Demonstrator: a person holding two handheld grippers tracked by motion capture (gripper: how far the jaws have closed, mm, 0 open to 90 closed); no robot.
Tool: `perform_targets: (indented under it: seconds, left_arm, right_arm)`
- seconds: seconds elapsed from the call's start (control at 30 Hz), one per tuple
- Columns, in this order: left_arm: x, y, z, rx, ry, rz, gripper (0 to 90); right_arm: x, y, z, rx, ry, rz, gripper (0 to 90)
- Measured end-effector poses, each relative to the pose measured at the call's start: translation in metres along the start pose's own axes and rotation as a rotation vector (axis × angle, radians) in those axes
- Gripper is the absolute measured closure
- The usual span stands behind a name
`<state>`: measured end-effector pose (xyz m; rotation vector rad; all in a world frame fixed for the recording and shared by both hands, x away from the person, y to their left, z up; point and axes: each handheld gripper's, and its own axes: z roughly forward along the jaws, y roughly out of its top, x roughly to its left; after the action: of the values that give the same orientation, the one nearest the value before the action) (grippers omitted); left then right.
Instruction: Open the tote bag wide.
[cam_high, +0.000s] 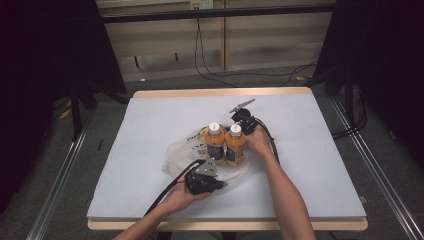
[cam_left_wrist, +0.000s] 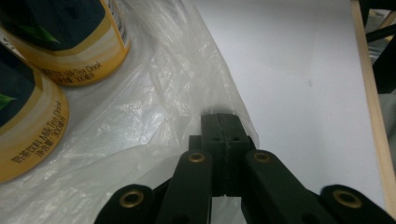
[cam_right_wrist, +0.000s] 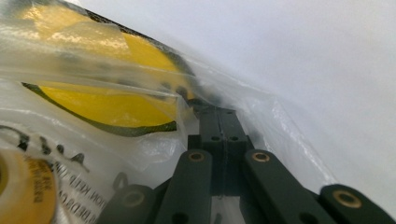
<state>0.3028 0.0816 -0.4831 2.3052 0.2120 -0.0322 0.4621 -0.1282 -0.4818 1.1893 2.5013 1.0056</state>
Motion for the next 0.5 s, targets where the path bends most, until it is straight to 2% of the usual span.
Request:
perform_targets:
  seconds: [0.03, 0.07, 0.1, 0.13, 0.23, 0.3, 0.4, 0.5]
  left_arm:
    - [-0.0007, -0.0001, 0.0003, -0.006, 0.007, 0.003, 90.0]
    - [-0.0013, 0.0007, -0.0012, 0.017, 0.009, 0.01, 90.0]
    - [-0.002, -0.0001, 0.0, -0.003, 0.005, 0.009, 90.0]
    - [-0.0032, -0.0007, 0.0004, -0.01, 0.005, 0.0, 90.0]
    - [-0.0045, -0.0005, -0.0013, 0.009, 0.001, 0.003, 90.0]
    - [-0.0053, -0.0012, -0.0013, 0.002, -0.01, 0.001, 90.0]
    - [-0.0076, -0.0008, -0.0017, 0.01, -0.003, 0.003, 90.0]
    - [-0.01, -0.0009, -0.0014, 0.007, -0.012, 0.015, 90.0]
  right_arm:
    - [0.0001, 0.0025, 0.0015, 0.002, -0.007, -0.015, 90.0]
    - [0.0008, 0.0042, 0.0021, 0.011, -0.016, -0.018, 90.0]
    - [0.0005, 0.0048, 0.0032, 0.007, -0.019, -0.019, 90.0]
    - [-0.0003, 0.0049, 0.0034, 0.006, -0.016, -0.006, 90.0]
    - [-0.0026, 0.0049, 0.0043, -0.004, -0.005, 0.019, 90.0]
    - [-0.0012, 0.0069, 0.0052, 0.004, -0.021, 0.003, 90.0]
    - [0.0006, 0.0107, 0.0073, 0.015, -0.049, -0.023, 90.0]
    - [-0.0016, 0.011, 0.0084, 0.007, -0.041, 0.013, 90.0]
